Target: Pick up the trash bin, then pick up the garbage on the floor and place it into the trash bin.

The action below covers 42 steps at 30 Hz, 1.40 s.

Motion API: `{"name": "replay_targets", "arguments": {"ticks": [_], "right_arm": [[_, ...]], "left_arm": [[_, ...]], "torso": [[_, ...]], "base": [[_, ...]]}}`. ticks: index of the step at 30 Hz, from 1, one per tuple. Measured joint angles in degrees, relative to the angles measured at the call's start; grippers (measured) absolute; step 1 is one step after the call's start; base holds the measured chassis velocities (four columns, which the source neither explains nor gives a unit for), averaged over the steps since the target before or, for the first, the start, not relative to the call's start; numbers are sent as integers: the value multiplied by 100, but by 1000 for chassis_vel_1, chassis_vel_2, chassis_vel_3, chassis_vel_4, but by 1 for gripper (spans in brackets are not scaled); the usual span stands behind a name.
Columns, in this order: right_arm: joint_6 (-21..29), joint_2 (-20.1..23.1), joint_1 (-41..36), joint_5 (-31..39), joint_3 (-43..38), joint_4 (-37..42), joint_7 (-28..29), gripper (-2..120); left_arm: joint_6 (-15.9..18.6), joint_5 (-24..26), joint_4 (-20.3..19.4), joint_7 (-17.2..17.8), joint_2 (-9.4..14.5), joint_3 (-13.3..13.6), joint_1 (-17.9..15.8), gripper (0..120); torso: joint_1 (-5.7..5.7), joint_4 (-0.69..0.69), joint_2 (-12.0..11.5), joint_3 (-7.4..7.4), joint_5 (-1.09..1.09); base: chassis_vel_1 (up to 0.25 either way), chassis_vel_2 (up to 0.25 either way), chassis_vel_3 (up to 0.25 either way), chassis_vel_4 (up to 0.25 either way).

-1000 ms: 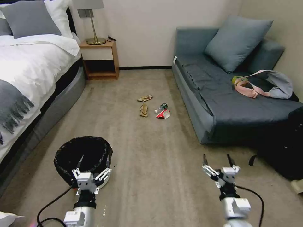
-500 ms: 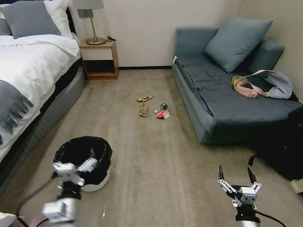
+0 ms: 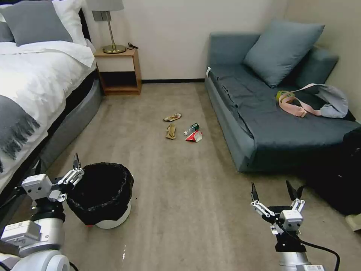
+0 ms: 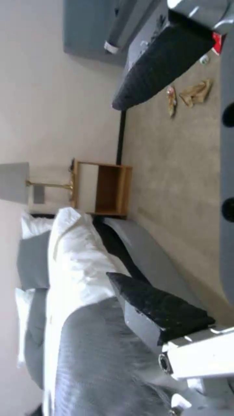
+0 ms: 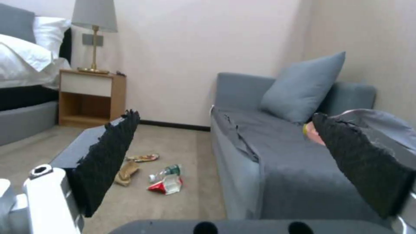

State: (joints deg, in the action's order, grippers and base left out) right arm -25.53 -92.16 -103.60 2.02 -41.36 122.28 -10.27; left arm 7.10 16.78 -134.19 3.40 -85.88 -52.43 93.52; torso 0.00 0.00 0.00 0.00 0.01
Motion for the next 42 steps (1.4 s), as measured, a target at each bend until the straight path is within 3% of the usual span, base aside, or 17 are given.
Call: {"name": "replay_targets", "arguments": {"ticks": [2,4,7,8,11,12,15,16,20,27,31,32,34,35,38,42], "right_arm": [[18,0,8,0,3,1,-5,100],[36,0,13,1,3,6,-6,100],[254,21,71,90,18,52,4,100],[254,21,71,90,18,52,4,100],[832,479,315,476,17,105,131,100],[832,479,315,476,17,105,131,100],[1351,1042,595,1030,-57,154,224,100],[1633,1344,639,1384,-67,235,243,100],[1842,1633,583,1687,37,293,233,100],[1855,1579,549,1397,383,289,218,100],[1849,1560,561,1169,610,273,215,100],[1849,1560,561,1169,610,273,215,100],[1833,1557,585,1118,669,231,212,100],[1833,1557,585,1118,669,231,212,100],[1811,1553,636,1108,687,145,209,100],[1778,1556,696,1110,687,43,197,100]], "left_arm": [[237,351,159,93,214,-200,-48,100],[307,461,210,119,283,-263,-63,100],[687,1038,473,261,634,-588,-137,100],[687,1038,473,261,634,-588,-137,100],[1120,1691,766,421,1030,-958,-223,100],[1120,1691,766,421,1030,-958,-223,100],[1437,2172,980,541,1321,-1232,-287,100],[1655,2505,1128,622,1524,-1421,-331,100],[1862,2814,1268,701,1714,-1599,-372,100],[1917,2895,1408,684,1836,-1571,-386,95],[2000,2969,2156,358,2408,-1135,-434,83],[2000,2969,2156,358,2408,-1135,-434,83],[2051,3012,2680,124,2806,-823,-463,83],[2051,3012,2680,124,2806,-823,-463,83],[2104,3053,3202,-102,3203,-517,-492,84],[2108,3056,3250,-128,3238,-485,-495,84]], "torso": [[0,0,0,0,-3],[0,0,0,0,-2],[0,0,0,0,-2],[0,0,0,0,-2],[0,-1,0,0,-1],[0,-1,0,0,-1],[1,2,0,1,-1],[0,2,0,1,-3],[0,1,0,1,-1],[0,2,0,0,-1],[0,0,0,1,-3],[0,0,0,1,-3],[0,0,-1,1,-2],[0,0,-1,1,-2],[1,0,0,1,-3],[1,0,0,1,-1]], "base": [[0,0,0,0],[0,0,0,0],[0,0,0,0],[0,0,0,0],[0,0,0,0],[0,0,0,0],[0,0,0,0],[0,0,0,0],[0,0,0,0],[0,0,0,0],[0,0,0,0],[0,0,0,0],[0,0,0,0],[0,0,0,0],[0,0,0,0],[0,0,0,0]]}}
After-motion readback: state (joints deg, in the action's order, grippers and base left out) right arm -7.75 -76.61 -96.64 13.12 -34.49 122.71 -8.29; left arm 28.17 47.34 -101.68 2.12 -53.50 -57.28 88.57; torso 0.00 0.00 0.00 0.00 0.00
